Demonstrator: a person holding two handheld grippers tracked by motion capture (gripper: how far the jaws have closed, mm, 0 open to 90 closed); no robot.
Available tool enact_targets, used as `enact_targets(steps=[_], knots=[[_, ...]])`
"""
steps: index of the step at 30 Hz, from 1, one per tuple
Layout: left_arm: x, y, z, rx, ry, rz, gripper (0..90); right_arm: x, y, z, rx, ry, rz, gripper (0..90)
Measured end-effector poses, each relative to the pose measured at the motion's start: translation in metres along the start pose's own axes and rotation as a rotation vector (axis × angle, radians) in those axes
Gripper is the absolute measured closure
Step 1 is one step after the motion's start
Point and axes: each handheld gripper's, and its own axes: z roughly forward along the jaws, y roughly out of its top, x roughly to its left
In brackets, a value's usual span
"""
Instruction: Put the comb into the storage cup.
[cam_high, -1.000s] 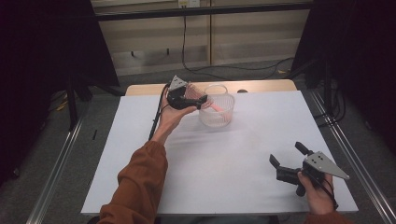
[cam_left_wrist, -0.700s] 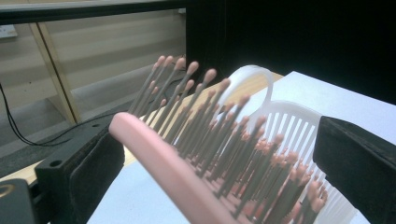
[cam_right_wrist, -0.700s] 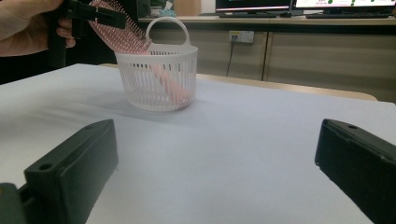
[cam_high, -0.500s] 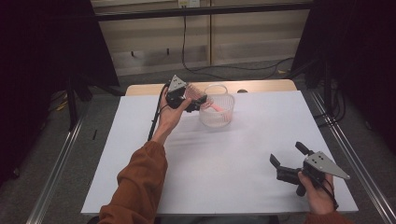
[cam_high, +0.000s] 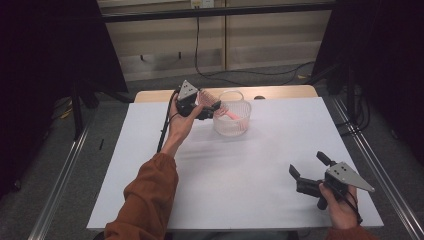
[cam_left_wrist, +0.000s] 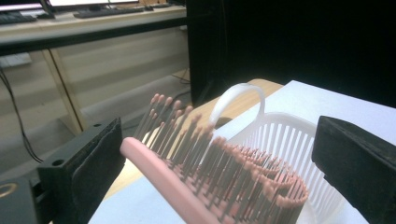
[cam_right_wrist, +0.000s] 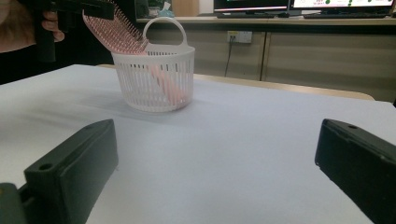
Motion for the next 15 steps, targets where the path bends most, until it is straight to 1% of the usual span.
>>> enact_targets(steps=[3, 7, 9, 10, 12, 13, 15], knots=[[0.002, -0.002, -0.002, -0.01, -0.014, -0.021, 2.7, -0.001, -0.001, 0.0, 0.002, 0.0, -0.001, 0.0], [0.003, 0.0, -0.006, -0.026, -0.033, -0.018, 1.6, -0.001, -0.001, 0.0, 0.002, 0.0, 0.004, 0.0], [0.003, 0.001, -0.008, -0.033, -0.031, -0.023, 1.6, -0.002, -0.002, 0.0, 0.007, 0.002, 0.001, 0.0], [0.003, 0.001, -0.01, -0.034, -0.018, -0.023, 1.6, -0.002, -0.002, 0.001, 0.006, 0.004, 0.0, 0.0], [0.003, 0.002, -0.012, -0.038, -0.019, -0.02, 1.7, -0.001, -0.002, 0.001, 0.005, 0.005, -0.002, 0.0], [0.003, 0.001, -0.013, -0.039, -0.022, -0.028, 1.8, -0.001, -0.002, 0.001, 0.004, 0.006, -0.002, 0.0], [0.004, 0.002, -0.017, -0.054, -0.008, -0.027, 2.1, -0.001, -0.001, 0.001, 0.004, 0.009, -0.008, 0.0]])
